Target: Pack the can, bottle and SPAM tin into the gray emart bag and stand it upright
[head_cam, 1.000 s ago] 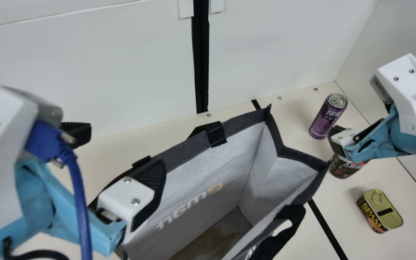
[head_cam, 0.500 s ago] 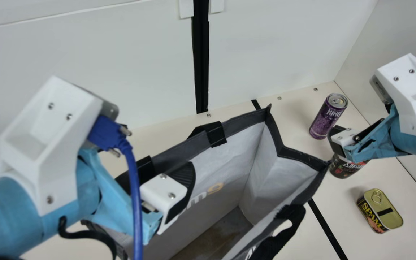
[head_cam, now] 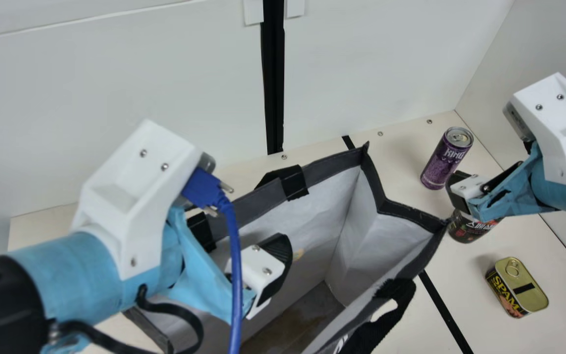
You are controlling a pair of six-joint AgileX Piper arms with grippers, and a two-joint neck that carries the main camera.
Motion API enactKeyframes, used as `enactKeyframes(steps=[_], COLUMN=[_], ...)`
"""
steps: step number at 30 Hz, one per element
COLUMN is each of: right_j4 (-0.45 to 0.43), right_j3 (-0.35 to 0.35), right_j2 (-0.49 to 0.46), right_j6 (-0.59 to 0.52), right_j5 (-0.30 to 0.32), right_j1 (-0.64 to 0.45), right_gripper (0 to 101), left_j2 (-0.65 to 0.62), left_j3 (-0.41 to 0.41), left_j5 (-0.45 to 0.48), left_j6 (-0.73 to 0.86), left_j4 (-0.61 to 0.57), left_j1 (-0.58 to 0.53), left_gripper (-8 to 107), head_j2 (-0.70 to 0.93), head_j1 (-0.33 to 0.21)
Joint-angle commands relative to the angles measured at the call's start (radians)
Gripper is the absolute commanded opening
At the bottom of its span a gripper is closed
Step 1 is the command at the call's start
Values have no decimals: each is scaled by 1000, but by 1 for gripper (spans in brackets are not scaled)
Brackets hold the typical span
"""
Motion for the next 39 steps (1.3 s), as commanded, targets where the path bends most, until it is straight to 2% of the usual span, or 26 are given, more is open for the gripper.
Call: enactKeyframes(steps=[1, 3, 18, 28, 39], right_j4=[0, 0, 0, 0, 0], right_j3=[0, 0, 0, 0, 0], right_j2=[0, 0, 0, 0, 0], right_j6=[0, 0, 0, 0, 0], right_j5=[0, 0, 0, 0, 0], right_j1=[0, 0, 0, 0, 0], right_gripper=[95, 95, 95, 95, 95], left_j2=[4, 11, 28, 5, -53], left_j3=[2, 6, 18, 33, 69], left_j5=[0, 0, 0, 0, 0], left_j6=[2, 5, -32, -123, -273], left_j4=[0, 1, 41, 131, 338], left_j1=[-4, -7, -25, -19, -16], left_gripper=[90, 90, -8, -8, -8], head_j2=[-2, -2, -2, -2, -2], head_j1=[-23, -23, -23, -23, -23])
